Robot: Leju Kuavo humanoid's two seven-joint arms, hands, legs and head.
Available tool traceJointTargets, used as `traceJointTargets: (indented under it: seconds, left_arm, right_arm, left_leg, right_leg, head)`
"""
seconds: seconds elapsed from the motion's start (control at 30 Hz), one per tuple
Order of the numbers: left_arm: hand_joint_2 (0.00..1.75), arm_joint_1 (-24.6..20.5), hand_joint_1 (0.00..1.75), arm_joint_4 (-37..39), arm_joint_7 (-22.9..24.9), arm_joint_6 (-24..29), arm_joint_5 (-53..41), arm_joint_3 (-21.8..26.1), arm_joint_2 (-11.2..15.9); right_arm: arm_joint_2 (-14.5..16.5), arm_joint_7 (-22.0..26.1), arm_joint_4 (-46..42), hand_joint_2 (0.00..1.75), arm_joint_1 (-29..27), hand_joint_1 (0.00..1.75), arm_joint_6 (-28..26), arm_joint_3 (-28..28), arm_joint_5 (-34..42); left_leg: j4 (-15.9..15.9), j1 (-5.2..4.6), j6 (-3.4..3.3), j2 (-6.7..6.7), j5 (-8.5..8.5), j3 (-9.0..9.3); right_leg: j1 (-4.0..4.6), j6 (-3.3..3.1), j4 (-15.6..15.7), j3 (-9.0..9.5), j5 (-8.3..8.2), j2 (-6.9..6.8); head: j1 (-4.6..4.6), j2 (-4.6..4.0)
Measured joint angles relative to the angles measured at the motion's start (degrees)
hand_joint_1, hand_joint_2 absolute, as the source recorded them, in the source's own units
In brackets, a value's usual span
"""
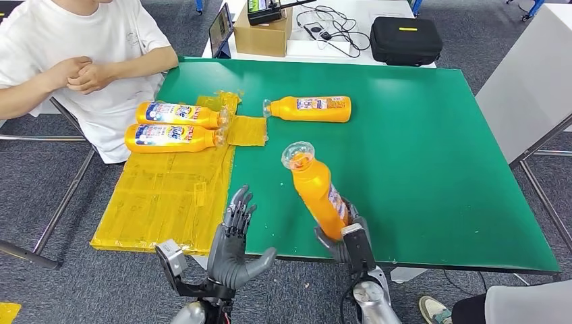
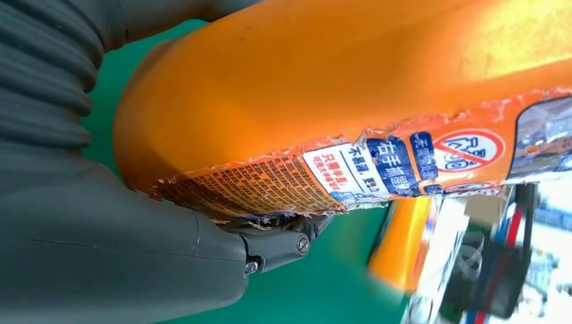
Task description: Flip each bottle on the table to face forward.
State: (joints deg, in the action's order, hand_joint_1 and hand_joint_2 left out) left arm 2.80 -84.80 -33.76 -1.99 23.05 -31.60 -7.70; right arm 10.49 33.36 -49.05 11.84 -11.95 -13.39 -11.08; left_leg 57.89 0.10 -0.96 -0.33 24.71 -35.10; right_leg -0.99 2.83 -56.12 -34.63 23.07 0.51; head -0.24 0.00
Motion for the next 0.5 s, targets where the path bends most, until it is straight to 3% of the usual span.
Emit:
traceJointTargets:
  seconds: [0.2,0.5]
  left_arm:
    - [1.75,-1.2,0.00,2.6,-5.9,6.7,-13.7,-2.9,0.5]
    - [1.75,-2.2,0.00,5.7,-5.2,6.0,-12.0,-3.5,0.5]
  right_arm:
    - [-1.0,-2.9,-2.7,1.75,-0.5,1.75,5.9,-7.6,-6.1]
    - [-3.4,-4.3,-6.0,1.75,-0.3,1.75,1.7,-15.7,-15.3]
  left_leg:
    - [0.0,0.01,0.00,0.00,-0.01,-0.01]
    - [0.0,-0.02,0.00,-0.01,-0.01,-0.05]
  right_leg:
    - [0.00,0.00,0.0,-0.02,0.00,0.00]
    - [-0.02,0.01,0.0,-0.03,-0.01,-0.01]
  head:
    - [-0.01,0.00]
    - [0.00,0.00]
